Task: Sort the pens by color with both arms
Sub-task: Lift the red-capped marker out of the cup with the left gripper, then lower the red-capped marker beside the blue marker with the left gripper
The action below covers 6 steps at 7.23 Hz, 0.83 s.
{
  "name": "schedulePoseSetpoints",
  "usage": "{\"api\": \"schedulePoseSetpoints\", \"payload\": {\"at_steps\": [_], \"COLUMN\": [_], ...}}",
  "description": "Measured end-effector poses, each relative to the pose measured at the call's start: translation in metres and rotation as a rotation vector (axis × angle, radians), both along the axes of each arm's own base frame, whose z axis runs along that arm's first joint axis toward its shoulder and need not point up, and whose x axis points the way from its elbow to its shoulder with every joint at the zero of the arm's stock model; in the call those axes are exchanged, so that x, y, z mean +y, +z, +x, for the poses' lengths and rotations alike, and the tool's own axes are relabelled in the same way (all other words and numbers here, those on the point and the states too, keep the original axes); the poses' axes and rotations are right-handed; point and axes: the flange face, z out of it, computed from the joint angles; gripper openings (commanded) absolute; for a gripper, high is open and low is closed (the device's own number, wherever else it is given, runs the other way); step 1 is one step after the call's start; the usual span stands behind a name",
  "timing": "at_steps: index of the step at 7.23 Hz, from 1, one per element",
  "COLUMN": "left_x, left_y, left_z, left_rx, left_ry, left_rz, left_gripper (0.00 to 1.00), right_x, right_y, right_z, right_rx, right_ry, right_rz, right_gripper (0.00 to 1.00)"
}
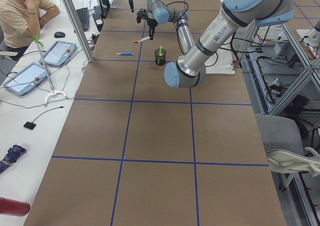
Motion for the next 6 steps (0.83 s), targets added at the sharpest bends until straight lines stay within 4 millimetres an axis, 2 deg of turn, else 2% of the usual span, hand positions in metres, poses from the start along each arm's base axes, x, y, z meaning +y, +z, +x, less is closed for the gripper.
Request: {"api": "schedulePoseSetpoints", "payload": {"at_steps": [4,6], "left_x": [-0.064,-0.088], "left_y": [0.042,0.055], "left_z": [0.063,0.085], "left_rx": [-0.001,-0.013], "left_ry": [-0.119,-0.158], "left_rz": [0.053,0.074], "left_gripper": [0.00,0.00], "right_x": [0.000,0.000], "right_y": [0.000,0.001], "right_z": [0.000,0.000], "right_rx": [0.005,0.006], "right_ry": [0.003,0.003], "right_rz": [0.001,0.000], "right_gripper": [1.00,1.00]}}
